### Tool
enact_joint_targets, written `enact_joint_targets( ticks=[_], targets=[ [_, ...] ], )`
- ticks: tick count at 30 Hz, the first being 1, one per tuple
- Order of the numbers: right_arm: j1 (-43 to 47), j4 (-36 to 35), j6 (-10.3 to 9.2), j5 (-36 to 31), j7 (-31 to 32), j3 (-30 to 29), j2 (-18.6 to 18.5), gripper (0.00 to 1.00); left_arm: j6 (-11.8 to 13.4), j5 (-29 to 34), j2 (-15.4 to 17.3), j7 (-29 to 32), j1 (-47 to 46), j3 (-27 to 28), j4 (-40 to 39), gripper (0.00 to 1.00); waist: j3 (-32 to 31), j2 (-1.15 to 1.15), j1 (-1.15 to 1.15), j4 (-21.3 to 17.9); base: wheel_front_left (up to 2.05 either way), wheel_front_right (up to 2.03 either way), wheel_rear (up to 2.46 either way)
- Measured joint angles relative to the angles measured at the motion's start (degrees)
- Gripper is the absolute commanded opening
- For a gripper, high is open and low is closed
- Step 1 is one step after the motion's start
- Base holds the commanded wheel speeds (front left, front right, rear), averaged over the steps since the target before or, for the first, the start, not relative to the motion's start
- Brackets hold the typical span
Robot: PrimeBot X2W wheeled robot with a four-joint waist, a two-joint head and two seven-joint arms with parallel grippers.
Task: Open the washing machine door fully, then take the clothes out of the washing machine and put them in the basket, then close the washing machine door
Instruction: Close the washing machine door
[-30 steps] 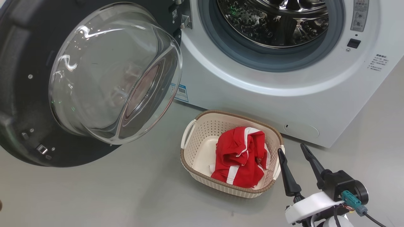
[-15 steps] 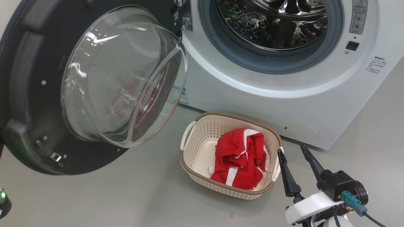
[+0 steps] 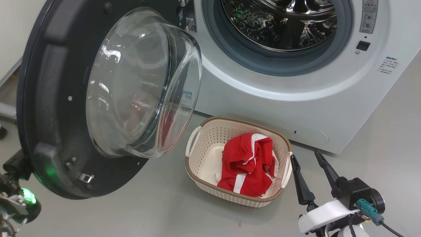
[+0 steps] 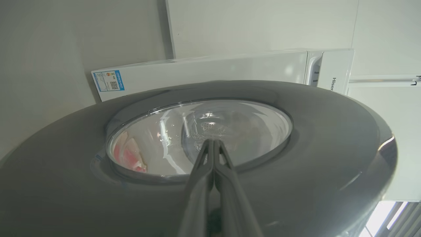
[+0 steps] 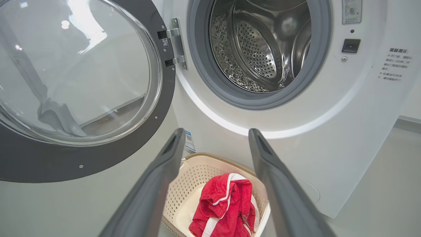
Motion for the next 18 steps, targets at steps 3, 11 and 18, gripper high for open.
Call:
enact_joint_targets(
  ticks=[3,11,18],
  targets=[
    [0.00,-0.07,-0.01,0.00,0.00,-0.05,0.01,1.00,-0.68,-0.23,-0.41,2.12,0.54,-0.69,-1.31,0.00,0.16,0.00,0.00,-0.14,0.00,0.00,0.00],
    [-0.38,-0.59,-0.02,-0.44,0.00,-0.22,0.03,1.00,-1.70,-2.60,-2.21,6.47,2.82,-1.35,-5.15,0.00,1.06,0.00,0.00,-0.86,0.00,0.00,0.00],
    [-1.27,-1.08,-0.03,-0.44,0.00,-0.52,0.02,1.00,-2.20,-3.04,-3.80,9.91,4.43,-1.89,-9.38,0.00,1.52,0.00,0.00,-2.33,0.00,0.00,0.00]
  ],
)
